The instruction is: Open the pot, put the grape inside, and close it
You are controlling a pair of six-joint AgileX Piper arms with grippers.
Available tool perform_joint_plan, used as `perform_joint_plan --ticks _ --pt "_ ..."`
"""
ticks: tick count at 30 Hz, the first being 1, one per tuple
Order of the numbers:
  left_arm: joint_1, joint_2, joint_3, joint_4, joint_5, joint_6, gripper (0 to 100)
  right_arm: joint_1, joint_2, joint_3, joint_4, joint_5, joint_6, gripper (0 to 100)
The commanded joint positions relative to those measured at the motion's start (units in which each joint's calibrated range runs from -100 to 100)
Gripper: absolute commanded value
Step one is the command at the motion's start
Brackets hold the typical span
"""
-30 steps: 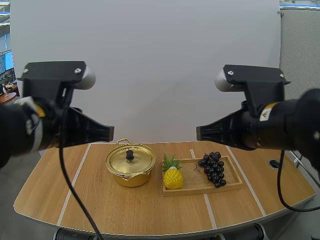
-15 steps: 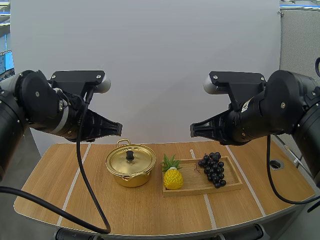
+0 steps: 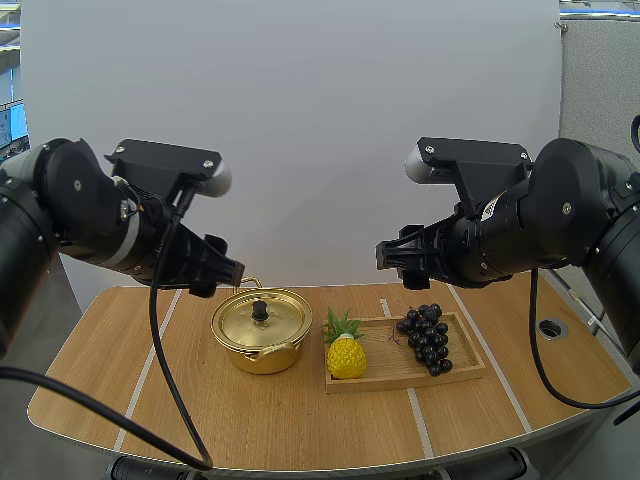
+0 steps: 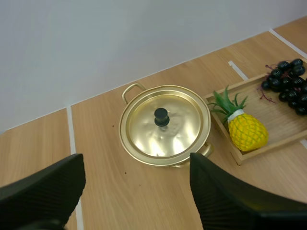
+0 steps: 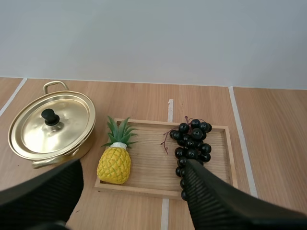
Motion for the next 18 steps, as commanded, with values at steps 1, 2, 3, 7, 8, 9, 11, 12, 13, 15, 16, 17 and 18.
perform_joint_plan --ticks 1,2,3,7,8,9,11,12,13,15,16,17,18 --pt "0.04 5.5 -0.4 -7.6 0.2 7.8 100 -0.2 -0.1 -0.4 0.4 -0.5 -0.3 100" --pt "0.04 6.9 -0.4 -8.8 0.2 8.8 100 -0.2 -0.1 -0.4 0.4 -0.5 -0.3 100" --pt "0.04 8.8 -0.4 -10.3 0.0 10.3 100 -0.2 -0.1 -0.4 0.4 -0.5 -0.3 100" --pt "0.04 17.1 -0.4 -12.3 -3.4 13.5 100 -0.2 -0.1 -0.4 0.4 -0.5 -0.3 100" --pt "0.04 19.0 -0.4 -12.3 -5.3 14.4 100 -0.2 -0.1 -0.4 0.4 -0.5 -0.3 100" --pt "0.04 20.5 -0.4 -12.3 -7.2 15.3 100 -0.2 -0.1 -0.4 0.4 -0.5 -0.3 100" --pt "-0.06 24.1 -0.4 -12.3 -10.7 17.2 100 -0.2 -0.1 -0.4 0.4 -0.5 -0.3 100" --pt "-0.23 25.8 -0.4 -12.3 -12.1 18.1 100 -0.2 -0.1 -0.4 0.3 -0.5 -0.3 100" --pt "-0.52 27.7 -0.5 -12.5 -13.4 19.0 100 -0.2 -0.1 -0.4 0.1 -0.5 -0.3 100" --pt "-1.14 30.4 -1.4 -12.5 -14.5 19.8 100 -0.2 -0.1 -0.4 0.0 -0.5 -0.3 100" --pt "-1.40 32.0 -1.9 -12.5 -15.2 19.8 100 -0.2 -0.1 -0.4 0.0 -0.5 -0.3 100" --pt "-1.63 33.5 -2.8 -12.5 -16.0 19.8 100 -0.2 -0.1 -0.4 0.0 -0.5 -0.3 100" --pt "-1.75 35.1 -3.4 -12.5 -16.6 19.8 100 -0.2 -0.1 -0.4 0.0 -0.5 -0.3 100"
